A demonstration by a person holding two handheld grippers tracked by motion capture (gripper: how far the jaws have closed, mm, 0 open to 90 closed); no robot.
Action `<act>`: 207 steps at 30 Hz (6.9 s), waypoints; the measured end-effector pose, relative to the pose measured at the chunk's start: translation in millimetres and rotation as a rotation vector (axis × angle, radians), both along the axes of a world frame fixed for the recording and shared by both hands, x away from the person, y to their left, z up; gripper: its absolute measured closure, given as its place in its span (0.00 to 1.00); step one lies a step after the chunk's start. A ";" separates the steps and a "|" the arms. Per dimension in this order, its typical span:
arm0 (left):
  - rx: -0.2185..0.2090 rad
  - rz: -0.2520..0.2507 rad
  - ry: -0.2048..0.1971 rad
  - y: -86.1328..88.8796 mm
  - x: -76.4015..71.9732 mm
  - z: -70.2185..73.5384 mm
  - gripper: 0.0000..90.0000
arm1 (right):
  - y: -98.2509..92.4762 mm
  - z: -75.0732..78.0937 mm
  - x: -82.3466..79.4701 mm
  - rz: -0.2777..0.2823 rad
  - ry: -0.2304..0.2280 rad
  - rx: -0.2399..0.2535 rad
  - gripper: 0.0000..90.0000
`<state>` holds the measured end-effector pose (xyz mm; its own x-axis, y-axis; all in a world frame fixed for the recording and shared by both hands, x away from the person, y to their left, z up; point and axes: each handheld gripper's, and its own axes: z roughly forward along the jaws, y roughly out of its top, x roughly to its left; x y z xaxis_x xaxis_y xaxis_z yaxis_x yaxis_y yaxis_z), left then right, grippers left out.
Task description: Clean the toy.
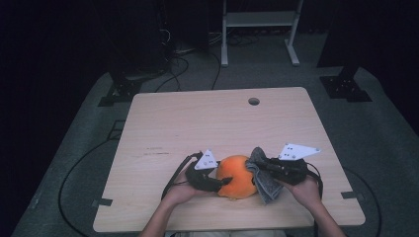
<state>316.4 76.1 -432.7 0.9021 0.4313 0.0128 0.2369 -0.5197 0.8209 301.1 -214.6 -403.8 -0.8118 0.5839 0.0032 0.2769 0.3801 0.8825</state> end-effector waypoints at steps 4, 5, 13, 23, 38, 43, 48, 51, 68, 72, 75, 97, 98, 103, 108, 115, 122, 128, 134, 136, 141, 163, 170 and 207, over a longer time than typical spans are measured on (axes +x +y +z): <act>0.009 0.040 -0.014 -2.1 0.3 -1.0 0.40 | 21.5 8.7 -17.0 0.084 -0.046 -0.028 0.89; 0.012 0.066 -0.023 -3.1 -0.1 -1.9 0.38 | 28.4 7.3 -20.8 0.098 -0.051 -0.054 0.89; -0.029 0.116 -0.041 -3.7 -0.8 -2.6 0.36 | 32.0 -4.7 -12.2 0.066 -0.035 -0.101 0.90; -0.020 -0.048 -0.116 -1.0 -9.4 4.9 0.31 | 16.4 -11.0 -1.5 0.021 -0.023 -0.046 0.89; -0.006 0.104 -0.083 -4.5 -2.7 -5.2 0.38 | -2.4 -0.2 -12.1 -0.044 -0.085 -0.053 0.89; -0.012 0.090 -0.074 -5.5 -3.8 -1.6 0.30 | 19.2 -5.8 -13.3 0.017 -0.076 -0.107 0.89; -0.001 0.007 -0.043 -7.2 -4.1 -2.2 0.14 | 13.9 -13.6 -6.2 0.000 -0.054 -0.080 0.89; 0.046 0.004 -0.118 -13.1 -7.7 -5.3 0.24 | 6.4 -16.3 -1.2 -0.019 -0.041 -0.071 0.89; -0.040 0.029 -0.069 -21.6 -12.2 11.2 0.50 | 4.0 15.0 -16.1 0.015 -0.106 -0.006 0.89; -0.038 0.018 -0.072 -24.9 -15.0 10.3 0.44 | 18.6 4.4 -15.0 0.041 -0.095 -0.082 0.89; 0.013 0.021 -0.110 -28.1 -16.1 6.4 0.31 | 16.9 -3.4 -10.9 0.031 -0.089 -0.089 0.89; 0.021 0.030 -0.127 -29.4 -15.7 4.0 0.54 | -1.2 -3.8 -3.5 0.022 -0.101 -0.120 0.89; 0.014 0.029 -0.126 -28.9 -15.5 4.5 0.53 | -4.9 -5.4 -1.5 0.014 -0.089 -0.115 0.89; -0.038 0.032 -0.135 -28.4 -16.8 10.7 0.42 | -11.6 -10.1 1.0 0.005 -0.065 -0.101 0.89; -0.020 0.025 -0.144 -29.5 -18.4 5.5 0.52 | -4.5 -11.9 -1.0 0.021 -0.064 -0.120 0.89; 0.014 -0.039 -0.186 -38.1 -27.5 6.2 0.54 | 15.8 11.6 -16.8 0.086 -0.119 -0.079 0.89; -0.002 -0.029 -0.153 -35.3 -29.5 6.6 0.43 | 24.3 4.5 -11.3 0.104 -0.073 -0.082 0.89; 0.035 -0.005 -0.156 -37.4 -30.3 4.1 0.47 | 27.3 2.6 -14.8 0.110 -0.079 -0.095 0.89; 0.042 -0.011 -0.141 -33.6 -28.3 1.9 0.50 | 13.7 2.4 -6.8 0.038 -0.071 -0.111 0.89; 0.036 -0.019 -0.132 -32.6 -28.2 3.1 0.45 | 11.5 1.3 -5.8 0.033 -0.054 -0.103 0.89; 0.010 0.001 -0.126 -28.9 -27.4 7.5 0.36 | 20.3 -0.9 -9.0 0.047 -0.073 -0.116 0.89; -0.019 -0.017 -0.125 -26.6 -28.5 13.2 0.40 | 2.9 -6.6 -0.8 0.013 -0.027 -0.113 0.89; -0.023 -0.001 -0.077 -26.4 -24.9 10.0 0.62 | 13.0 -3.8 -4.5 0.031 -0.046 -0.138 0.89; 0.052 0.030 -0.220 -24.5 -24.4 22.2 0.34 | 14.4 -5.3 -6.7 0.016 -0.079 -0.089 0.89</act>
